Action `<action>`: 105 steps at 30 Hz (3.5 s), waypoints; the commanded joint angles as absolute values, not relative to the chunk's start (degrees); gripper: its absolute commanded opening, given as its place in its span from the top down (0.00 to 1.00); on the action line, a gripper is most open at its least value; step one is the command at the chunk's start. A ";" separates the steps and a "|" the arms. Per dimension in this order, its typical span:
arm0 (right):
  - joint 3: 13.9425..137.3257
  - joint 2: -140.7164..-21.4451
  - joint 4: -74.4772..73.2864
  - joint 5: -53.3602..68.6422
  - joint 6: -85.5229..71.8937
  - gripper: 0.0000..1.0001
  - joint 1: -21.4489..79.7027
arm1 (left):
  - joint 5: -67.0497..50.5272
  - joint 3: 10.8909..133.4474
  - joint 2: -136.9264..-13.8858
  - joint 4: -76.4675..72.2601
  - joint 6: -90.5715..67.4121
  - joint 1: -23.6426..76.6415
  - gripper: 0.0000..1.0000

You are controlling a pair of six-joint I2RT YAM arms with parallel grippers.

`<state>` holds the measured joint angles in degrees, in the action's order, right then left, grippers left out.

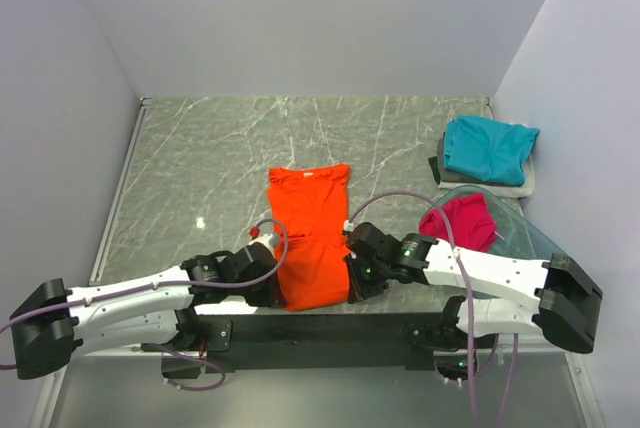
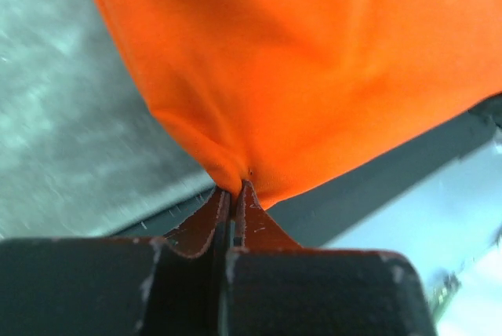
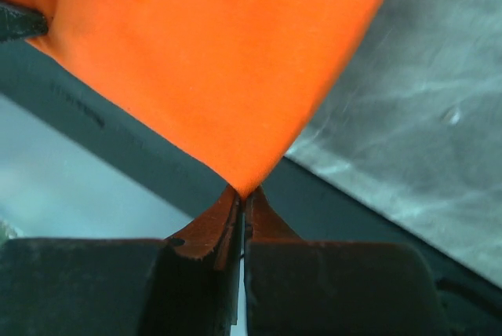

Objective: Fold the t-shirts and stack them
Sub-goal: Fold the tshirt

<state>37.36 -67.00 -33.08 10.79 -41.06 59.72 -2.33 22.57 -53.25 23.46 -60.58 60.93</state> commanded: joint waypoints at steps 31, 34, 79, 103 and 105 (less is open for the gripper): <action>54.67 -60.56 -44.39 -7.12 -40.44 1.00 58.64 | 24.51 37.71 -44.82 28.05 -68.74 69.00 1.00; 55.63 -61.96 -42.89 -6.94 -37.45 1.00 54.94 | 23.83 37.36 -46.83 21.31 -65.49 64.35 1.00; 71.01 -98.78 -28.65 -0.53 -18.81 1.00 32.88 | 2.02 52.99 -91.14 -0.63 -39.11 32.34 0.99; 69.52 -94.03 -26.02 18.44 -19.07 0.55 34.45 | 11.16 37.97 -76.90 -11.06 -46.58 47.98 0.46; 70.75 -97.10 -25.75 20.12 -18.81 0.55 34.37 | 10.90 37.62 -79.18 -12.82 -47.11 49.48 0.46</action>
